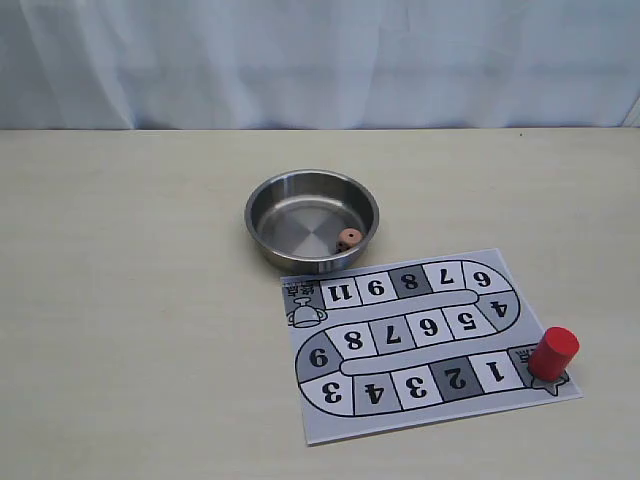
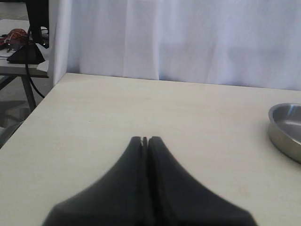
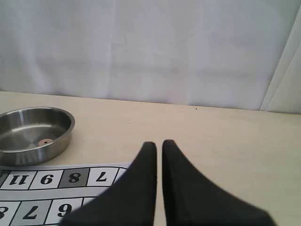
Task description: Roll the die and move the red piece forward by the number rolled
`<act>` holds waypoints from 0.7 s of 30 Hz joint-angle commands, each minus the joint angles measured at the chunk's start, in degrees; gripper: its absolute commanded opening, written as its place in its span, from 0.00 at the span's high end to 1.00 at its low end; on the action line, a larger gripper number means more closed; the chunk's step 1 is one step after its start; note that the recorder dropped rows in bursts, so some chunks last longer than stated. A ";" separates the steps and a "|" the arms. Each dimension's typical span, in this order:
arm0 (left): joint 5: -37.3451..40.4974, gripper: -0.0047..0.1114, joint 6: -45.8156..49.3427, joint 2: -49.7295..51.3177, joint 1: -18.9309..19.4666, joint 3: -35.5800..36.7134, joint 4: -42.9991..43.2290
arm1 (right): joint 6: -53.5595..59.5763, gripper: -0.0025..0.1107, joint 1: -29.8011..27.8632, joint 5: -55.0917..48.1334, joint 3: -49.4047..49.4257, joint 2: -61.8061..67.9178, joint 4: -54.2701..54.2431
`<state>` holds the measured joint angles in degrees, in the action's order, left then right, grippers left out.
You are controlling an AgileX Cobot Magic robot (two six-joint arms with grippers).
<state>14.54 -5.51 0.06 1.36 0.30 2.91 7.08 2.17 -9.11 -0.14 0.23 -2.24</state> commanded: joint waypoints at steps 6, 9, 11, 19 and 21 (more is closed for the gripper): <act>-0.66 0.96 -0.25 -0.06 -0.01 -0.30 -0.08 | 0.01 0.94 0.01 -0.01 0.14 -0.23 -0.02; -0.66 0.96 -0.25 -0.06 -0.01 -0.30 -0.08 | 0.01 0.94 0.01 0.26 0.14 -0.23 -0.02; -0.66 0.96 -0.25 -0.06 -0.01 -0.30 -0.08 | 0.01 0.94 0.01 1.64 0.14 -0.23 -0.02; -0.66 0.96 -0.25 -0.06 -0.01 -0.30 -0.08 | -2.40 0.94 0.01 19.10 -1.03 -0.23 -2.08; -0.66 0.96 -0.25 -0.06 -0.01 -0.30 -0.08 | -2.40 0.94 0.01 14.76 -5.78 -0.23 -4.51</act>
<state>14.54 -5.51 0.06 1.36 0.30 2.91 5.16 2.17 7.40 -2.38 0.23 -4.93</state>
